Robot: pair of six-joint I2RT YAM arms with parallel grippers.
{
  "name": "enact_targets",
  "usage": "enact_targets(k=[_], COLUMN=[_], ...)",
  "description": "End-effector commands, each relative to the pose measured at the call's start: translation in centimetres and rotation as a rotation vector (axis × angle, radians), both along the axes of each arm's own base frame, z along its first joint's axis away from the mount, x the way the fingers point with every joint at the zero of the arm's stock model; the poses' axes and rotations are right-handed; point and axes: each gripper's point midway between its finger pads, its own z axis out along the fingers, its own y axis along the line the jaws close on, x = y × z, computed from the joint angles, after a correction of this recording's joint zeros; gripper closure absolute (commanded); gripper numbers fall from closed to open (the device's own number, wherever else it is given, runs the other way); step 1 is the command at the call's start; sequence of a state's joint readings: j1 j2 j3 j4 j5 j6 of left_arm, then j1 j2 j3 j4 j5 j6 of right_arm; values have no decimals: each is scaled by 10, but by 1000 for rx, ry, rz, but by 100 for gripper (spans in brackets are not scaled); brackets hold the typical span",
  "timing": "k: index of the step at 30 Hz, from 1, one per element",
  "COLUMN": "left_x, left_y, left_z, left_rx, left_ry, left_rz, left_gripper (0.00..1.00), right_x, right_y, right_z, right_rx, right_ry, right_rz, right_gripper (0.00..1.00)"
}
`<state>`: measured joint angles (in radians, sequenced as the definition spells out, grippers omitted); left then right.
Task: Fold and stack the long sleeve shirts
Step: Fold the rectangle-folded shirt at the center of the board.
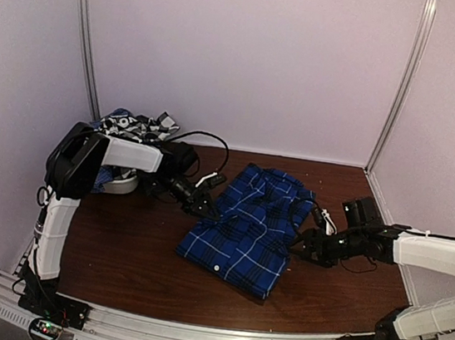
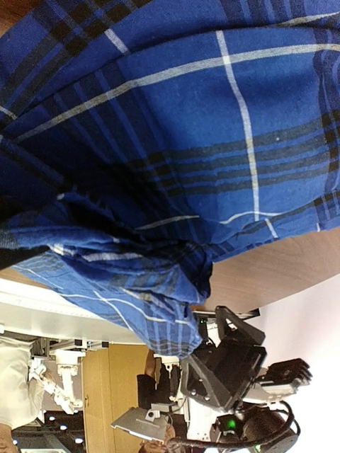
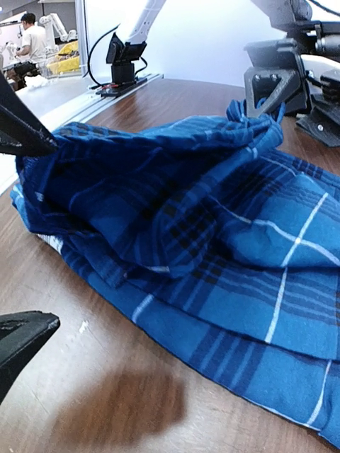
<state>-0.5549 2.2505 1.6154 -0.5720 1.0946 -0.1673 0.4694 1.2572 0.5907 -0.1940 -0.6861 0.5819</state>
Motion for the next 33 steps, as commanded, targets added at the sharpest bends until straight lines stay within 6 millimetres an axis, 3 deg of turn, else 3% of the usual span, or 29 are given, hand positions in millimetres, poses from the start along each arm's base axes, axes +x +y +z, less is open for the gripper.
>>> enact_targets(k=[1, 6, 12, 17, 25, 28, 33], left_x=[17, 17, 17, 17, 16, 17, 18], left_y=[-3, -3, -3, -3, -2, -1, 0], left_z=[3, 3, 5, 6, 7, 10, 23], left_rx=[-13, -12, -13, -13, -12, -11, -20], left_ry=[-40, -40, -39, -39, -41, -54, -86], left_rz=[28, 28, 31, 31, 32, 34, 38], left_gripper=[100, 100, 100, 100, 100, 100, 100], right_x=[1, -4, -7, -7, -15, -14, -7], right_y=[13, 16, 19, 15, 39, 46, 49], right_z=[31, 40, 25, -1, -14, -10, 13], right_rx=[79, 99, 75, -6, 32, 61, 67], right_ry=[-106, -137, -121, -95, -74, -77, -135], right_rz=[-35, -48, -46, -54, 5, 22, 35], right_gripper=[24, 22, 20, 20, 22, 38, 85])
